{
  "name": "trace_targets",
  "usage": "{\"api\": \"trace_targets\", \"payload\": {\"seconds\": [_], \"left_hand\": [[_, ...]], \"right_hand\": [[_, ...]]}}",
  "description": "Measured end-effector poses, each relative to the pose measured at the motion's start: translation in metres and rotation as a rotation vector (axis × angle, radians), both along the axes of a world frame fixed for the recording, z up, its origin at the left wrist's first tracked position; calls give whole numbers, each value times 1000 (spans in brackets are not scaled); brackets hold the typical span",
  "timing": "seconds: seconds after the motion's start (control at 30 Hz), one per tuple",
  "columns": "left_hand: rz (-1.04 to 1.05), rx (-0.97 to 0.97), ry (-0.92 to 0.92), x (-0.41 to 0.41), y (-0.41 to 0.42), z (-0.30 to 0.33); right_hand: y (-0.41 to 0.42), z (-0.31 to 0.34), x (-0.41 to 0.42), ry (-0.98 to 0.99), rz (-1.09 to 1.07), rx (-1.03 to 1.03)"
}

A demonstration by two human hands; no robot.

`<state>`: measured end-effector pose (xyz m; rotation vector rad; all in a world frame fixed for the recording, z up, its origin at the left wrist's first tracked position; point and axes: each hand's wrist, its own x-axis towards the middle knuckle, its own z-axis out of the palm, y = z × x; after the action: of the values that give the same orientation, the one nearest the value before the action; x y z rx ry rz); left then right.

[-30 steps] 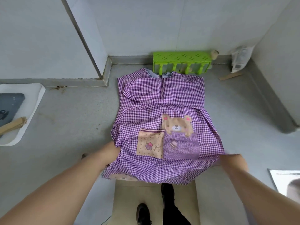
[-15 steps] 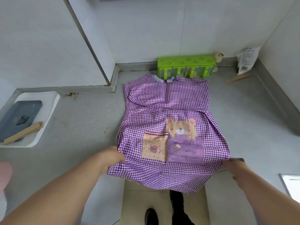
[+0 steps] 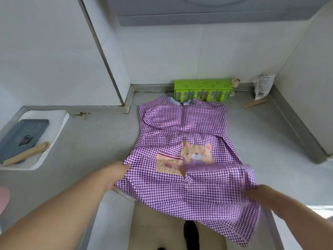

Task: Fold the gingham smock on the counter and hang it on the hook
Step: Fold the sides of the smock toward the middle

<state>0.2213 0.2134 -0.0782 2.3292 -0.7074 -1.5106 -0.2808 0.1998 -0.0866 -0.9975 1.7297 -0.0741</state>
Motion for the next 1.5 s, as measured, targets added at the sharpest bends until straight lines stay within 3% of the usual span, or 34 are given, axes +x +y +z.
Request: {"api": "trace_targets", "payload": {"seconds": [0.07,0.1,0.17,0.23,0.27,0.33,0.4,0.53,0.6,0.73,0.9,0.97,1.07,1.13,1.23,1.33,1.43,1.5], "left_hand": [[-75,28,-78,-3,1,-3],[-100,18,-122,-9,-2,5],[-97,-26,-136,-21,-6,24],[47,-96,103,-23,-11,32],[100,-113,207,-20,-12,32],[82,-67,329,-21,-3,40],[-9,-5,322,-26,8,51],[-2,-59,371,-24,11,47],[-2,-112,295,-25,8,50],[-217,-94,-143,-26,10,52],[12,-205,129,-31,5,61],[25,-281,122,-33,6,68],[79,-412,104,-37,8,87],[86,-469,234,-41,10,98],[43,-428,471,-44,13,112],[13,-370,590,-45,11,116],[-235,-394,421,-48,7,115],[-517,-460,127,-45,3,110]], "right_hand": [[14,0,4,241,209,-27],[14,1,7,236,209,-54],[10,19,18,-22,-49,-53],[3,40,26,-353,-395,-62],[-1,48,26,-433,-420,-66],[4,56,25,-356,-236,12],[10,55,27,-266,-151,74],[9,79,52,-352,-403,-29],[4,86,58,-379,-492,-49],[10,86,67,-390,-470,27],[14,85,70,-358,-526,9],[16,83,71,-317,-504,13],[15,92,80,-240,-486,-117],[15,97,88,-201,-490,-256],[16,105,97,-190,-420,-368],[20,111,98,-348,-354,-292],[21,114,99,-464,-243,-322],[21,109,96,-226,-21,-508]]}}
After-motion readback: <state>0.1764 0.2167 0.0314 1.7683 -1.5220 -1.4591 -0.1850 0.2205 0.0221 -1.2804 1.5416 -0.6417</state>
